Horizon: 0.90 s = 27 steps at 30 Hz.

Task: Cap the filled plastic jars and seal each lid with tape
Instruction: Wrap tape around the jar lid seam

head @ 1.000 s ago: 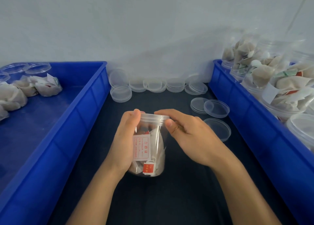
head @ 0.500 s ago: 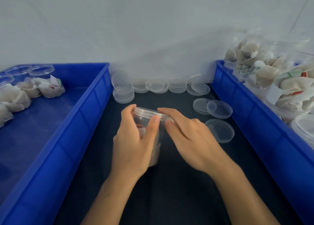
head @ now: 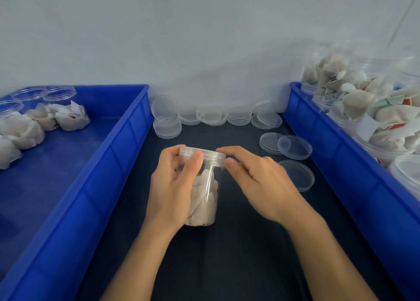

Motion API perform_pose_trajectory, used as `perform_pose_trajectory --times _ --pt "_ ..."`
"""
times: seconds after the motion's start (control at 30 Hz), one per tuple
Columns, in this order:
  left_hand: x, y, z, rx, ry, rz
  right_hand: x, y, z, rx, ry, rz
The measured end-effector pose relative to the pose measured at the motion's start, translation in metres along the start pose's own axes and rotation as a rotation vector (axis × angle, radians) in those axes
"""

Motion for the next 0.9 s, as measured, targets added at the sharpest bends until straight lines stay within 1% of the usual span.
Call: perform_pose_trajectory --times 0.13,0.23,0.43,0.5,0.6,0.77,0.83,0.9 --pt "0.000 -0.001 0.000 -0.007 0.029 -0.007 -0.001 0.000 0.002 -0.009 0.022 -0.006" --pt "-0.003 -0.002 -0.001 -0.017 0.069 -0.039 -0.002 0.000 0.001 0.017 0.013 -0.005" --pt "-0.006 -0.004 0.003 -0.128 0.116 -0.100 -0.003 0.002 0.001 0.037 -0.068 -0.011" --pt "-0.003 -0.002 0.005 -0.155 0.063 -0.075 -0.003 0.002 0.000 0.044 -0.075 -0.008" --pt "0.003 -0.001 0.005 -0.161 -0.115 -0.009 -0.005 0.003 -0.001 0.050 -0.079 -0.005" --pt "0.019 0.001 -0.004 -0.007 -0.383 0.151 -0.009 0.005 -0.003 0.103 -0.002 0.009" --pt "0.021 0.004 -0.003 0.011 -0.410 0.178 -0.011 0.005 -0.004 0.124 0.043 0.023" --pt "0.016 0.004 0.001 -0.019 -0.394 0.126 -0.013 0.005 -0.005 0.141 0.095 0.034"
Point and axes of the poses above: each hand's wrist, its own y-axis away from the middle knuckle, its own z-axis out of the palm, x = y × z, the point moved 7 cm from there along -y, towards the middle knuckle, and after that the axes turned 10 degrees about y, right-handed, at the moved point
